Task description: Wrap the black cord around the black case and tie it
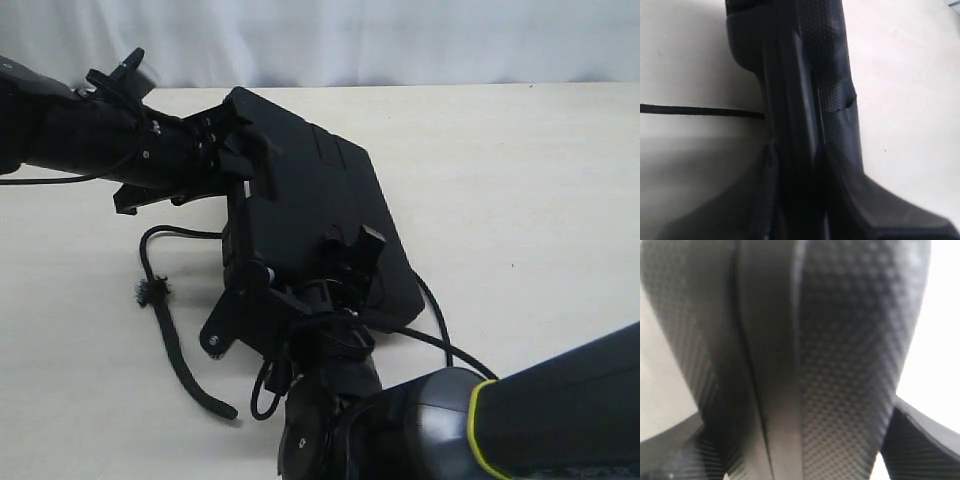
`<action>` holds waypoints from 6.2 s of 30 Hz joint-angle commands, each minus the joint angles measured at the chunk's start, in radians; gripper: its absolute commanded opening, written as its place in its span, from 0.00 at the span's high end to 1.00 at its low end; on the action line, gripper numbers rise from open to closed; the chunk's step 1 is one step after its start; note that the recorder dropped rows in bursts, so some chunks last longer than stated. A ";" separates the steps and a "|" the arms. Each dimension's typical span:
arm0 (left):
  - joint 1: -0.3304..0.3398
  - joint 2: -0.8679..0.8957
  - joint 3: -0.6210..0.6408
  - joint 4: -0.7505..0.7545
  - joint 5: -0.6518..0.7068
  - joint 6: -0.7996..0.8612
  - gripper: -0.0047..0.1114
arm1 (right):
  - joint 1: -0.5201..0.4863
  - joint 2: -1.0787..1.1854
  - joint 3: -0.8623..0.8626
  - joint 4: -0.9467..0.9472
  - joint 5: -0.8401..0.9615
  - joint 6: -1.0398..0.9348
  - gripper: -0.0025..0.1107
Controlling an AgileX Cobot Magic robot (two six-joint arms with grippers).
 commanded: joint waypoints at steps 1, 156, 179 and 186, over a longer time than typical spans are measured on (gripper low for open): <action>-0.011 -0.015 0.003 0.060 0.086 0.014 0.96 | -0.017 -0.008 -0.011 0.027 0.108 0.029 0.94; 0.076 -0.408 0.294 1.423 -0.563 0.282 0.96 | -0.022 -0.175 -0.011 0.368 -0.121 0.137 0.94; -0.172 -0.279 0.299 1.153 -0.614 0.034 0.96 | -0.018 -0.175 -0.011 0.394 -0.197 0.137 0.94; -0.172 -0.147 0.299 1.154 -0.595 -0.027 0.96 | -0.018 -0.175 -0.011 0.394 -0.251 0.137 0.94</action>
